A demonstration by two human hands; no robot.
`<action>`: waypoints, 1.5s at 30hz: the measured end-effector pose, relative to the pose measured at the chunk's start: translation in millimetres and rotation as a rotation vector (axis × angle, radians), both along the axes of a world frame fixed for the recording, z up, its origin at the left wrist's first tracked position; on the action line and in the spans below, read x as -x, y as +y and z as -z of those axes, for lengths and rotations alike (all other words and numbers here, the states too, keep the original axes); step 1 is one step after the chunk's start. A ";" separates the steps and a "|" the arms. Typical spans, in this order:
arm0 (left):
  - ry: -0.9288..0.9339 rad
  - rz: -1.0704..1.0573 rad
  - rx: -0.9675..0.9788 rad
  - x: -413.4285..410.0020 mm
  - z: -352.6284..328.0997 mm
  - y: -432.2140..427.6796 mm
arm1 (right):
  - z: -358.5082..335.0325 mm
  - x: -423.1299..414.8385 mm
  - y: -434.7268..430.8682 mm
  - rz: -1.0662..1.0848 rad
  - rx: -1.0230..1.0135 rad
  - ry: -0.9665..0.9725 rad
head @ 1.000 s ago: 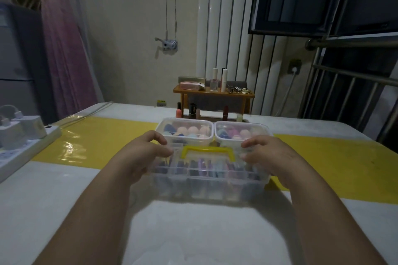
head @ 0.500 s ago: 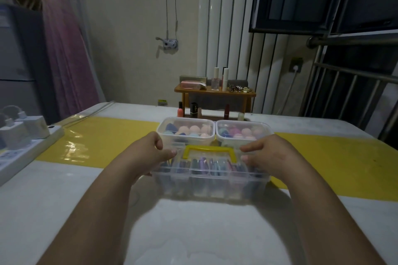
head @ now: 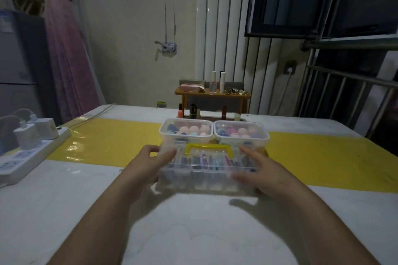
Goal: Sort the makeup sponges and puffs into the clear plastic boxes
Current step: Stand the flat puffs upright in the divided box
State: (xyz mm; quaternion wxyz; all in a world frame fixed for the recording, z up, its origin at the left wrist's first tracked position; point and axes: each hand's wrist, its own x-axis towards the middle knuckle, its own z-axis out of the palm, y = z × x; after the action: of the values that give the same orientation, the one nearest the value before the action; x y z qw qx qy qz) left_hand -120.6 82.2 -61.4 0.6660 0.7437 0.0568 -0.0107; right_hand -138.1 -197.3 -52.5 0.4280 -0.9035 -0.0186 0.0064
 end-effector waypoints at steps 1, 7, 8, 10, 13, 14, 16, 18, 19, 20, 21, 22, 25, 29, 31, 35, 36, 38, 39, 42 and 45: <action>-0.006 0.067 -0.070 2.5 1.7 2.3 | 2.0 1.7 0.6 -0.004 0.019 0.004; -0.253 -0.033 -0.505 -1.5 -6.0 -1.8 | -6.4 4.0 5.9 0.087 0.031 -0.144; -0.300 -0.041 -0.478 -4.4 -12.2 -1.3 | -11.3 3.6 5.2 0.095 0.008 -0.176; -0.370 -0.059 -0.422 -14.1 -25.2 -2.0 | -22.1 -1.6 4.3 0.118 -0.046 -0.230; -0.398 -0.124 -0.426 -32.8 -40.3 -8.4 | -36.4 -17.9 5.6 0.167 -0.029 -0.329; -0.406 -0.140 -0.423 -39.2 -43.4 -11.1 | -40.1 -24.6 6.5 0.183 -0.023 -0.344; -0.411 -0.165 -0.427 -52.2 -47.4 -16.7 | -46.3 -39.7 7.5 0.202 -0.021 -0.355; -0.406 -0.185 -0.422 -64.3 -49.0 -21.9 | -50.8 -53.7 7.0 0.226 -0.013 -0.355; -0.401 -0.192 -0.407 -70.2 -48.5 -24.1 | -52.1 -60.3 6.5 0.232 -0.013 -0.354; -0.398 -0.196 -0.398 -75.5 -47.3 -25.9 | -52.4 -65.5 6.0 0.236 -0.018 -0.351; -0.390 -0.197 -0.394 -82.2 -45.7 -27.9 | -52.4 -72.7 5.2 0.236 -0.026 -0.348; -0.382 -0.198 -0.389 -85.2 -43.8 -29.1 | -52.1 -76.0 5.1 0.239 -0.037 -0.344; -0.357 -0.212 -0.415 -101.7 -38.8 -32.3 | -51.4 -92.6 4.2 0.242 -0.067 -0.331; -0.325 -0.237 -0.531 -113.5 -34.7 -35.6 | -48.3 -106.8 1.8 0.247 -0.084 -0.299; -0.322 -0.237 -0.550 -116.0 -33.4 -36.4 | -46.1 -110.6 1.3 0.258 -0.081 -0.285; -0.297 -0.235 -0.604 -119.8 -27.7 -38.0 | -38.1 -115.0 0.1 0.276 -0.037 -0.261; -0.294 -0.228 -0.604 -120.4 -25.5 -38.2 | -35.9 -114.9 -0.5 0.277 -0.032 -0.263; -0.298 -0.213 -0.607 -121.9 -20.8 -38.4 | -31.8 -113.8 -0.6 0.281 -0.019 -0.265; -0.298 -0.214 -0.624 -122.2 -18.1 -38.6 | -30.1 -112.9 -0.1 0.287 -0.011 -0.266; -0.308 -0.251 -0.715 -123.2 -9.2 -39.6 | -26.6 -110.3 2.2 0.303 -0.007 -0.275; -0.335 -0.279 -0.778 -124.7 -2.4 -40.3 | -25.2 -111.4 4.9 0.306 -0.028 -0.270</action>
State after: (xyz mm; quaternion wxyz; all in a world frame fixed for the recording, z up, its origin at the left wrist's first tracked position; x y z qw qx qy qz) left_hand 4.1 41.9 -58.9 0.3316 0.9157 0.0475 0.2219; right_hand -26.7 -192.4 -27.2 0.4300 -0.8825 0.0617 -0.1801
